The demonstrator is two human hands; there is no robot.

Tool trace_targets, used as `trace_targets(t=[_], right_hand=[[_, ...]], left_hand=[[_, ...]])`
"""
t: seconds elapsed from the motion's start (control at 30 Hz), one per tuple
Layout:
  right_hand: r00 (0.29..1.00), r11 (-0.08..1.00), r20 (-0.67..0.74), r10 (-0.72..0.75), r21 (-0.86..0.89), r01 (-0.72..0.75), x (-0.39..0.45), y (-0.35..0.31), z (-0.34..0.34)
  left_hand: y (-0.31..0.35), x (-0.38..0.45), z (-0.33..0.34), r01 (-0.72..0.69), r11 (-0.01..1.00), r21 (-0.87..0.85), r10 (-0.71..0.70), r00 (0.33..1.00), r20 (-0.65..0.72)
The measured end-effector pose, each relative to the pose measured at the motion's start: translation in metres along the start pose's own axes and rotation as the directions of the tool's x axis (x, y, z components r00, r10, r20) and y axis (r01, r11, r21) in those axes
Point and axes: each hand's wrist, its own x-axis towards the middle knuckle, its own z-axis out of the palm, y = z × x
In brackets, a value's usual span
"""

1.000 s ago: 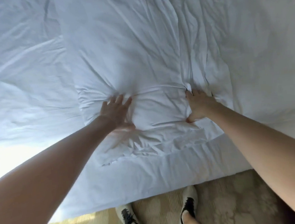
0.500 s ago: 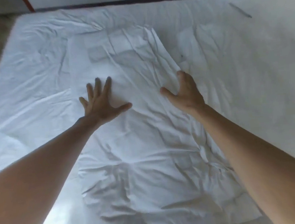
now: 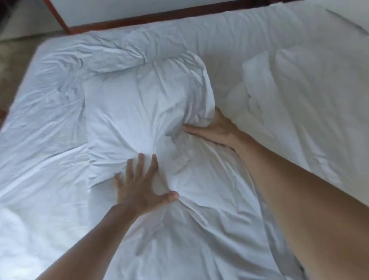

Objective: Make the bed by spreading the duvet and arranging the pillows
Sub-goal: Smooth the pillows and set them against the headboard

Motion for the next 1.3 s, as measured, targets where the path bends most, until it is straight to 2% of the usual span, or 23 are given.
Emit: trace_targets(t=[0.1,0.17,0.33,0.43,0.5,0.6,0.7,0.77,0.8,0.9,0.97,1.03,1.1,1.13,1.17,1.2,1.23,1.3], right_hand=[[0.997,0.954,-0.038,-0.063,-0.296,0.049,-0.007,-0.006,0.011],[0.989,0.909,-0.047,-0.140,-0.403,0.109,-0.015,-0.011,0.022],[0.997,0.974,0.074,0.000,-0.226,0.017,-0.022,-0.013,0.024],[0.995,0.983,0.100,0.004,-0.182,0.014,-0.031,-0.008,0.015],[0.999,0.994,0.031,-0.025,-0.110,0.028,-0.037,0.000,0.007],[0.981,0.994,-0.174,-0.088,-0.084,0.075,-0.049,0.008,-0.015],[0.887,0.985,-0.434,-0.155,0.000,0.172,-0.063,0.019,-0.049],[0.832,0.985,-0.537,-0.139,0.009,0.170,-0.066,0.034,-0.074],[0.832,0.993,-0.545,-0.102,0.000,0.122,-0.065,0.042,-0.083],[0.902,0.989,-0.426,0.065,-0.096,-0.117,-0.055,0.057,-0.087],[0.925,0.972,-0.366,0.099,-0.165,-0.170,-0.046,0.051,-0.077],[0.897,0.946,-0.441,-0.020,-0.298,-0.126,-0.041,0.038,-0.065],[0.761,0.846,-0.573,-0.306,-0.530,-0.059,-0.045,0.023,-0.054],[0.697,0.772,-0.568,-0.439,-0.635,-0.032,-0.050,0.014,-0.049],[0.689,0.697,-0.501,-0.524,-0.717,0.007,-0.054,0.005,-0.043],[0.737,0.634,-0.393,-0.550,-0.771,0.061,-0.058,-0.003,-0.036],[0.814,0.593,-0.267,-0.517,-0.797,0.115,-0.060,-0.011,-0.028],[0.928,0.543,-0.051,-0.370,-0.822,0.171,-0.059,-0.019,-0.017]], left_hand=[[0.000,0.005,0.006,-0.002,0.999,0.043,0.002,1.000,0.015],[0.002,0.007,0.011,0.006,0.998,0.066,-0.008,0.999,0.032],[0.007,0.007,0.012,0.019,0.998,0.066,-0.022,0.999,0.042],[0.007,0.002,0.008,0.016,0.999,0.052,-0.017,0.999,0.034],[0.008,-0.002,0.005,-0.003,1.000,0.019,0.004,1.000,-0.022],[0.019,-0.014,-0.005,-0.082,0.994,-0.068,0.072,0.987,-0.145],[0.041,-0.022,-0.028,-0.149,0.987,-0.064,0.131,0.965,-0.227],[0.057,-0.020,-0.041,-0.157,0.985,-0.071,0.141,0.970,-0.198],[0.063,-0.016,-0.043,-0.151,0.987,-0.062,0.139,0.977,-0.163],[0.073,0.001,-0.035,-0.097,0.994,0.048,0.097,0.995,-0.004],[0.069,0.010,-0.028,-0.050,0.993,0.110,0.043,0.997,0.071],[0.060,0.014,-0.026,-0.028,0.991,0.135,0.013,0.994,0.108],[0.050,0.014,-0.028,-0.038,0.994,0.102,0.026,0.993,0.116],[0.045,0.014,-0.030,-0.058,0.995,0.076,0.049,0.993,0.110],[0.040,0.014,-0.032,-0.089,0.995,0.049,0.084,0.992,0.097],[0.035,0.015,-0.037,-0.130,0.991,0.026,0.128,0.989,0.071],[0.029,0.017,-0.042,-0.174,0.985,0.010,0.173,0.985,0.026],[0.017,0.025,-0.057,-0.241,0.970,0.008,0.241,0.965,-0.104]])
